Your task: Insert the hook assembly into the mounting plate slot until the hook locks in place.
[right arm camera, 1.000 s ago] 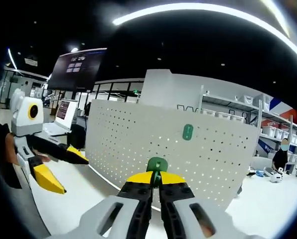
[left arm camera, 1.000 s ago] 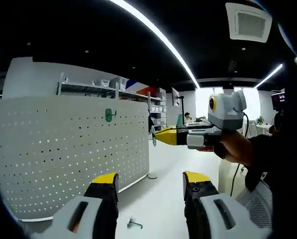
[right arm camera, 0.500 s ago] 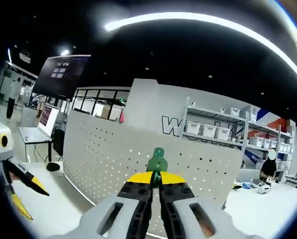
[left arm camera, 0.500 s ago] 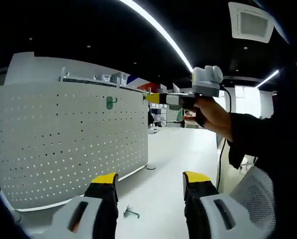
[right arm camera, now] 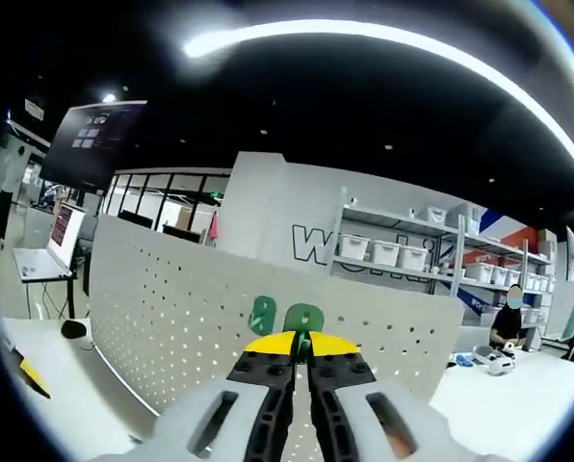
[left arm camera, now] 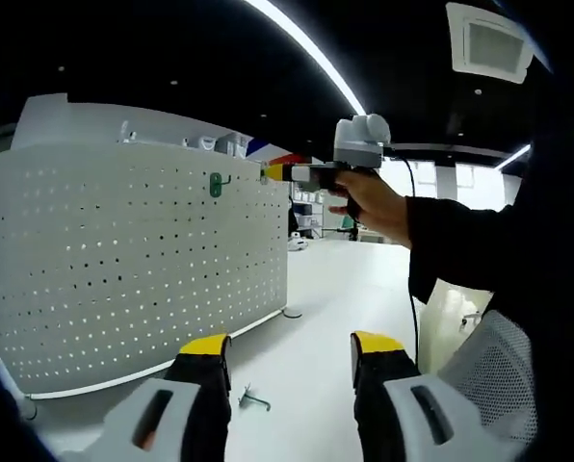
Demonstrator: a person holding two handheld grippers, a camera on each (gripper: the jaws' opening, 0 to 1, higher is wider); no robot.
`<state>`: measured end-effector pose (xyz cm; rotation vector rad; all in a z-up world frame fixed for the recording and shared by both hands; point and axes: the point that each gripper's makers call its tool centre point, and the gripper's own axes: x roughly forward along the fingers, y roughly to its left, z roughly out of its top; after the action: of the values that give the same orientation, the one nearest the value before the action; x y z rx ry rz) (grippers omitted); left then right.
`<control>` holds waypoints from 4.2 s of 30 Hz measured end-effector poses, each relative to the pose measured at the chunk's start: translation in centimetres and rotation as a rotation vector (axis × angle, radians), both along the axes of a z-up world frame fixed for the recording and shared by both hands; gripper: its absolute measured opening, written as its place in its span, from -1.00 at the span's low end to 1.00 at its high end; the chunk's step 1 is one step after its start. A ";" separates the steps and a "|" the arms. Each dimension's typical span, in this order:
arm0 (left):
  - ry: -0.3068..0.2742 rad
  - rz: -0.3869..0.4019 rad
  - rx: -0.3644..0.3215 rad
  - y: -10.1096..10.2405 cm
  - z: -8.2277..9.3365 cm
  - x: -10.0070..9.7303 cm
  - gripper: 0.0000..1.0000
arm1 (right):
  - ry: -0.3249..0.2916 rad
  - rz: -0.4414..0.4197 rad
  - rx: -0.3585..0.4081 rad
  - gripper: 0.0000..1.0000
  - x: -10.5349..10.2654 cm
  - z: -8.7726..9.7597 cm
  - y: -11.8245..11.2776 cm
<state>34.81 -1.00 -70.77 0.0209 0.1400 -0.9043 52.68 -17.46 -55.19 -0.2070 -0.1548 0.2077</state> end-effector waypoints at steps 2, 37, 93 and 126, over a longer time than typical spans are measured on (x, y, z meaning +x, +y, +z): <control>0.004 0.002 -0.001 0.1 -0.1 0.1 0.02 | 0.006 -0.008 0.006 -0.98 0.9 -0.1 -0.1; 0.034 0.037 -0.033 1.3 -0.3 1.0 -0.01 | 0.024 -0.046 -0.012 -0.98 5.9 -1.5 0.1; 0.037 0.039 -0.011 1.5 -0.8 1.1 -0.05 | 0.007 -0.024 -0.015 -0.26 1.0 -1.8 -0.6; 0.053 0.073 0.094 3.0 -2.0 3.6 -0.10 | -0.003 0.021 -0.004 -0.25 -6.9 -2.8 -0.8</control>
<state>38.43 1.98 -72.80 0.0784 0.2311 -0.8251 45.80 -18.28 -58.00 -0.2104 -0.1599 0.2281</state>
